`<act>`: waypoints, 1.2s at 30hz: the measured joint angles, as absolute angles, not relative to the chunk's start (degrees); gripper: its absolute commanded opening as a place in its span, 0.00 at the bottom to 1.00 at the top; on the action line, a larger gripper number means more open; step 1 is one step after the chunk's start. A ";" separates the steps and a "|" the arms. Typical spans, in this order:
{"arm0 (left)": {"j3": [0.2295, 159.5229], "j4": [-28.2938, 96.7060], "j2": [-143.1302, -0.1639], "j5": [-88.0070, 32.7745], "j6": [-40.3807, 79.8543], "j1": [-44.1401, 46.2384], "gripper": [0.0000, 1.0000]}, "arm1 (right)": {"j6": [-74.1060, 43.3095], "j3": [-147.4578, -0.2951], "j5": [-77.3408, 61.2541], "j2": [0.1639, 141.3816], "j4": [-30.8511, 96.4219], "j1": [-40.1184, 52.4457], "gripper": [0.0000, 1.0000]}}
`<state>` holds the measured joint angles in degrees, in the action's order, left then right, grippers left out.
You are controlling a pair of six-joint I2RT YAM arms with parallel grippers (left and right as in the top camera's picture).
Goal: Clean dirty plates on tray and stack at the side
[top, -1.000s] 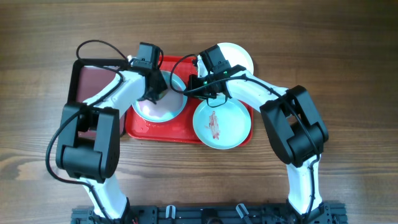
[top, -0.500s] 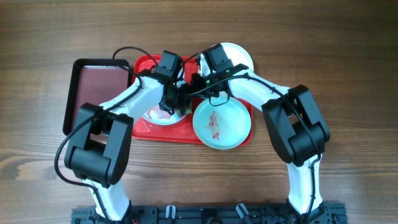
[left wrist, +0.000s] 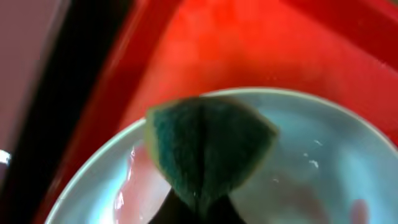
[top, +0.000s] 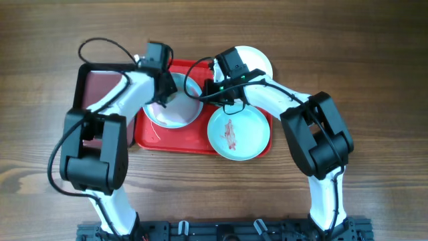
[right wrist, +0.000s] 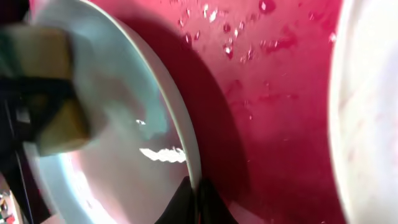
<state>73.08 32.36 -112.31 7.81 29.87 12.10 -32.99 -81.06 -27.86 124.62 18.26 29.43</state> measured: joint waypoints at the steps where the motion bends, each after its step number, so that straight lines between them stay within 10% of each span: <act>1: 75.72 34.72 -112.29 7.57 29.89 11.84 0.04 | -33.15 -81.06 -27.83 124.62 18.81 29.63 0.10; 6: 81.03 39.13 -111.42 5.48 29.63 11.60 0.04 | -33.10 -81.23 -28.97 124.62 20.47 29.95 0.30; 8: 81.08 39.94 -111.02 4.51 29.54 11.38 0.04 | -33.23 -81.54 -29.19 124.60 20.51 30.24 0.04; 36: 83.22 45.60 -103.59 -9.74 28.53 1.32 0.04 | -22.57 -80.71 5.52 103.18 35.24 31.03 0.04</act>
